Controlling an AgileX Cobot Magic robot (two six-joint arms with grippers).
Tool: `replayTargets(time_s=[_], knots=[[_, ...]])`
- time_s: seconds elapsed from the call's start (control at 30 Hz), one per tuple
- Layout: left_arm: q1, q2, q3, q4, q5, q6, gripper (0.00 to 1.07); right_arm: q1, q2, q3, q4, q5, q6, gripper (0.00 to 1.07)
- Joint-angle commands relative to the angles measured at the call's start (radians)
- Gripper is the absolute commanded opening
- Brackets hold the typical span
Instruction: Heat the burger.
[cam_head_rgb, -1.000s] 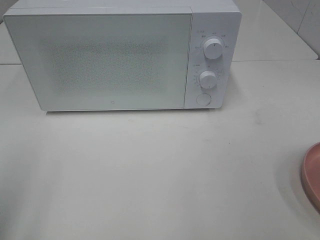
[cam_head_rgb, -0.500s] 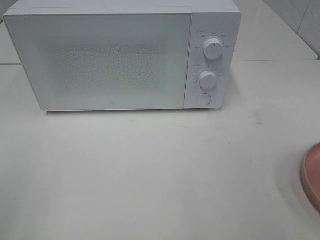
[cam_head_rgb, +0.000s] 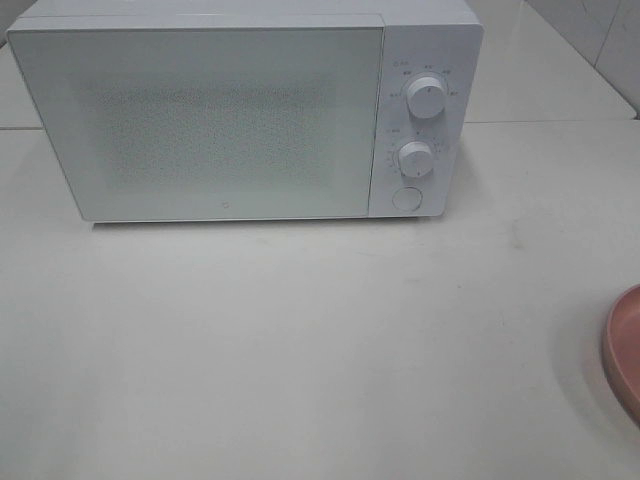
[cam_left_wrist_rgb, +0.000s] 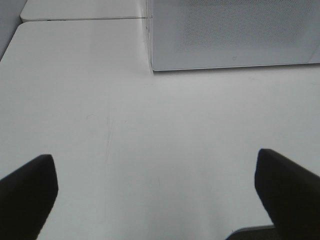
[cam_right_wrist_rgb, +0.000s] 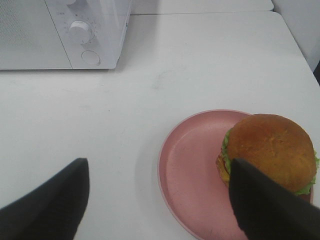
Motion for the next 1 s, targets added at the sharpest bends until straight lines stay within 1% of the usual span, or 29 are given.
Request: replayTargets(time_s=[0.03, 1.0], knots=[[0.000, -0.024, 0.004, -0.003, -0.014, -0.006, 1.00, -0.008, -0.028, 0.001, -0.001, -0.010, -0.008, 0.75], [0.000, -0.023, 0.004, -0.001, -0.014, -0.006, 1.00, -0.008, -0.028, 0.001, -0.001, -0.010, -0.008, 0.75]])
